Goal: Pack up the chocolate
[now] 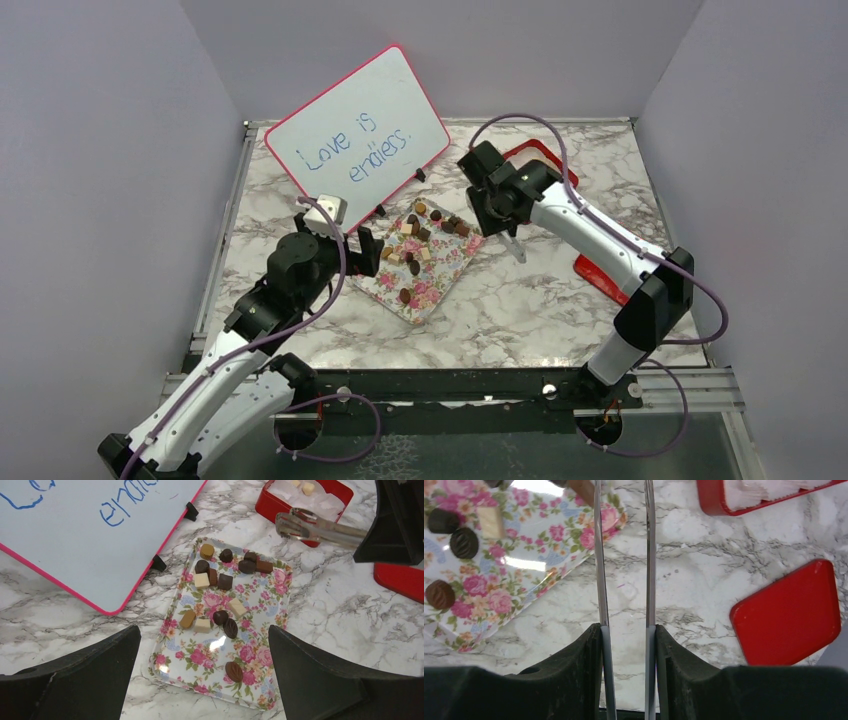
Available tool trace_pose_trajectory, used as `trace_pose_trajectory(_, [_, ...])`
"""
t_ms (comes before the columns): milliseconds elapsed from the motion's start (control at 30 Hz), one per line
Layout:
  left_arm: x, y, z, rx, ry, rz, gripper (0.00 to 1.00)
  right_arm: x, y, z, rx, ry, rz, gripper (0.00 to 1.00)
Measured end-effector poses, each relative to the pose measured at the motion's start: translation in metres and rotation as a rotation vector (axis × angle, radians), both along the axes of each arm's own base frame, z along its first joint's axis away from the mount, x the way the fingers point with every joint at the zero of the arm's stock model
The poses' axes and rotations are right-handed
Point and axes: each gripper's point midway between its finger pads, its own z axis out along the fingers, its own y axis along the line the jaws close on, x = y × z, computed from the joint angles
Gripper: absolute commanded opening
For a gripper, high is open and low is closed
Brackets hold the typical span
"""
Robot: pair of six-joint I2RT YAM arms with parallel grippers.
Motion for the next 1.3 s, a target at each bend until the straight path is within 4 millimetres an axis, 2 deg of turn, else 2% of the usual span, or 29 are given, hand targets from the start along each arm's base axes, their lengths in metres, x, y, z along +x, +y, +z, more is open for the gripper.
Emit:
trace_pose_trajectory(300, [-0.005, -0.013, -0.008, 0.008, 0.025, -0.056, 0.99, 0.041, -0.074, 0.010, -0.028, -0.032, -0.232, 0.32])
trace_pose_trajectory(433, [-0.009, -0.019, -0.008, 0.009, 0.024, -0.079, 0.99, 0.051, -0.099, 0.012, -0.041, -0.045, -0.306, 0.33])
trace_pose_trajectory(533, [-0.010, -0.020, -0.008, 0.008, 0.022, -0.087, 0.99, 0.062, -0.111, 0.013, -0.049, -0.055, -0.348, 0.33])
trace_pose_trajectory(867, [-0.012, -0.021, -0.006, 0.006, 0.018, -0.093, 0.99, 0.096, -0.140, -0.013, -0.093, -0.016, -0.440, 0.35])
trace_pose_trajectory(1067, [-0.012, -0.021, -0.006, 0.009, 0.016, -0.093, 0.99, 0.102, -0.157, -0.032, -0.139, 0.026, -0.468, 0.35])
trace_pose_trajectory(1300, [-0.012, -0.021, -0.006, 0.009, 0.015, -0.093, 0.99, 0.105, -0.165, -0.043, -0.159, 0.047, -0.485, 0.39])
